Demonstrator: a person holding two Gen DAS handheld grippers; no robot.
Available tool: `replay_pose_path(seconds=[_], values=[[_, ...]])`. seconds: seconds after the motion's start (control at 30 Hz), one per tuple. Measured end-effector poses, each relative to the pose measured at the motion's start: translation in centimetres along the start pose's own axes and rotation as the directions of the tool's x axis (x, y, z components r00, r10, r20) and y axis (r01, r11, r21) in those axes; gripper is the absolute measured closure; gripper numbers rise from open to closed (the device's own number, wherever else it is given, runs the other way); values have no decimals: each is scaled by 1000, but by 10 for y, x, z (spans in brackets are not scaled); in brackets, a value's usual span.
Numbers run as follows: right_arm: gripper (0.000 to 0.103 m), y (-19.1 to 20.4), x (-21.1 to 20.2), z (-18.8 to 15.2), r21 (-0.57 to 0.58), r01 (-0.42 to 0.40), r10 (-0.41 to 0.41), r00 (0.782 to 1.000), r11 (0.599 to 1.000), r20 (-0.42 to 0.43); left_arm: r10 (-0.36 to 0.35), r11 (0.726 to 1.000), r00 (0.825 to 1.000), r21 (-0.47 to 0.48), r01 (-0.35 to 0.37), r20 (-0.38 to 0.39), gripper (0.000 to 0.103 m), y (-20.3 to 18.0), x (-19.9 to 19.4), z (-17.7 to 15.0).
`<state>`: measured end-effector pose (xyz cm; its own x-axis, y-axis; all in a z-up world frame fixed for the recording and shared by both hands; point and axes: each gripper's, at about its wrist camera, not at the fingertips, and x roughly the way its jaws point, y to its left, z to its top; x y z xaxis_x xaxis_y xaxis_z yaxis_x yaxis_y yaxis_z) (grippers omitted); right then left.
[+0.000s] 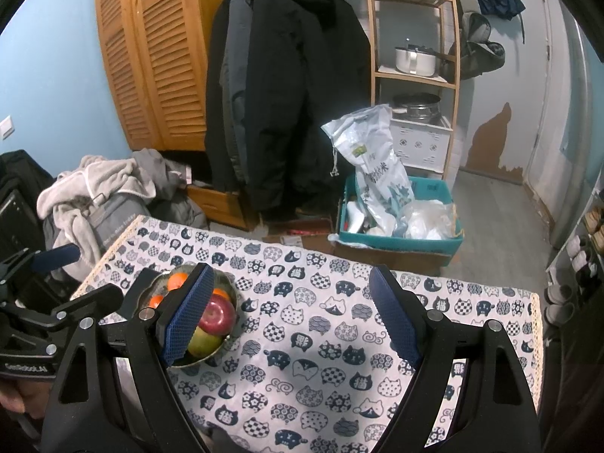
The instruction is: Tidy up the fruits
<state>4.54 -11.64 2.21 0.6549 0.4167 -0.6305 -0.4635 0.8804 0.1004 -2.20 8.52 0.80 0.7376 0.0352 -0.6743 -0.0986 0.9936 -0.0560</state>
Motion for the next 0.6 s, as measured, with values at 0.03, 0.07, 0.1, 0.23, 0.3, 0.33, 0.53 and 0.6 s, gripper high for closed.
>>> replay_pose_path(seconds=[0.03,0.07,0.1,0.23,0.3,0.33,0.53,0.6], values=[[20,-1,-1,0,-1,0,0,1000,1000,-1,-1,1000,1000,0,1,-2,3,0,0,0],[20,0,0,0,-1,0,0,1000,1000,-2,1,1000,1000,1,-1,-3,3,0,1,0],[20,1,1,0,-3,1,-1,1000,1000,-3,6,1000,1000,2,-6,-3,3,0,1,-1],[20,0,0,0,-3,1,-1,1000,1000,-2,5,1000,1000,3,-5,-10,3,-1,2,-2],[20,1,1,0,-1,0,0,1000,1000,-1,3,1000,1000,0,-3,-14,3,-1,2,-2],[20,1,1,0,-1,0,0,1000,1000,-1,3,1000,1000,0,-3,-16,3,-1,2,-1],[20,0,0,0,-2,1,-1,1000,1000,-1,3,1000,1000,4,-3,-13,1,-2,2,-1],[20,1,0,0,-2,-1,1,1000,1000,-2,0,1000,1000,7,0,-11,1,-2,2,-1]])
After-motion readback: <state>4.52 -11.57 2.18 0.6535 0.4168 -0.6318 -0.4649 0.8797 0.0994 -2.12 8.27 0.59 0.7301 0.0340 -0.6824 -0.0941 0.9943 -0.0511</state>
